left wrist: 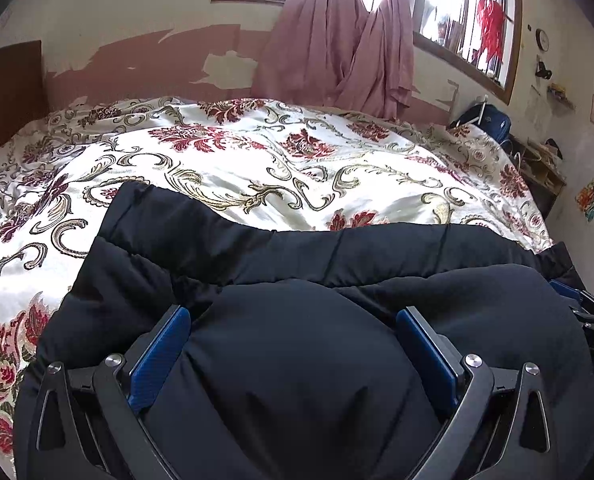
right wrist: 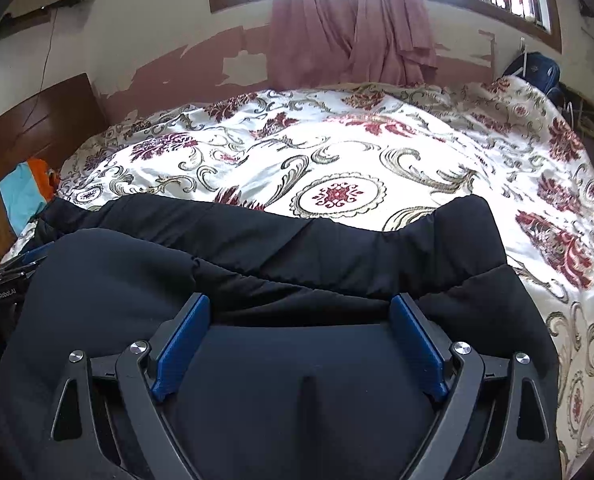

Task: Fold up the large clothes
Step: 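Press the folded jacket flat with both open tools, then push one side of the jacket over onto itself with both tools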

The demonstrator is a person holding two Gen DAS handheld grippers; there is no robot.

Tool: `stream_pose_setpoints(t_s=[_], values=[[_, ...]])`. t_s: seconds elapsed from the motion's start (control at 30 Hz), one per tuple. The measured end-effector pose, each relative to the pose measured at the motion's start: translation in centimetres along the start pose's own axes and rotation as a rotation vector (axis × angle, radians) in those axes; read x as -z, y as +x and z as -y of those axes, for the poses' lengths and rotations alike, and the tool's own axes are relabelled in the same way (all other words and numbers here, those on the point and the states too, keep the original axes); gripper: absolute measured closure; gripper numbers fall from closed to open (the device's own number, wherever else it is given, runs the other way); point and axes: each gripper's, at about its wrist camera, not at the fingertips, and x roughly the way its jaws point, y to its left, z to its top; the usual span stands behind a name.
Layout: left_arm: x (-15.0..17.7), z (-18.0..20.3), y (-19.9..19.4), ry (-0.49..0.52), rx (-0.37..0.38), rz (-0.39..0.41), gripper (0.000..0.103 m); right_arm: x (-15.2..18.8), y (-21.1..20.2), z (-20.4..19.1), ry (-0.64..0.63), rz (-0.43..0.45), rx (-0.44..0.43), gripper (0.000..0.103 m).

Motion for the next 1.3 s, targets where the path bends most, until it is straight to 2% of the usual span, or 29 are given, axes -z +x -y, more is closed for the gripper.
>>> stream_pose_setpoints(t_s=[0.2,0.27,0.33,0.4,0.63,0.77,0.87,0.93,1.17,1.23,1.3], values=[[-0.2,0.0,-0.8,-0.005,0.008,-0.002,0.0,-0.1,-1.7,-0.6,-0.038,0.025,0.067,0.014],[-0.5,-0.3,-2.1,-0.025,0.037,0.0,0.0,0.0,-2.9,-0.2,-0.027,0.035,0.063,0.014],[-0.8,-1.0,-4.4,-0.065,0.073,0.033,0.0,0.2,-4.5,0.5,-0.008,0.059,0.031,0.012],[-1.0,-1.7,-6.2,-0.087,0.07,0.047,0.0,0.4,-5.8,1.5,0.017,0.074,0.007,0.011],[-1.2,-5.2,-10.2,-0.05,-0.031,-0.024,0.0,2.7,-10.8,4.4,0.127,0.15,-0.008,0.01],[0.4,-8.1,-10.5,-0.09,-0.088,-0.088,0.0,4.3,-13.0,6.9,0.221,0.173,0.03,0.008],[2.2,-9.8,-9.4,-0.117,-0.08,-0.16,0.0,5.2,-13.0,8.7,0.243,0.161,0.03,0.007],[3.2,-10.6,-9.0,-0.131,-0.055,-0.164,0.0,5.8,-12.7,9.8,0.246,0.141,0.021,0.007],[3.6,-10.9,-8.1,-0.106,0.011,-0.147,0.0,8.8,-10.4,13.3,0.315,0.06,-0.078,0.007],[3.6,-10.7,-7.8,-0.086,0.037,-0.151,0.0,9.8,-9.2,14.0,0.342,0.032,-0.144,0.006],[3.7,-10.4,-7.8,-0.072,0.067,-0.153,0.0,10.4,-8.2,14.7,0.373,0.021,-0.244,0.006]])
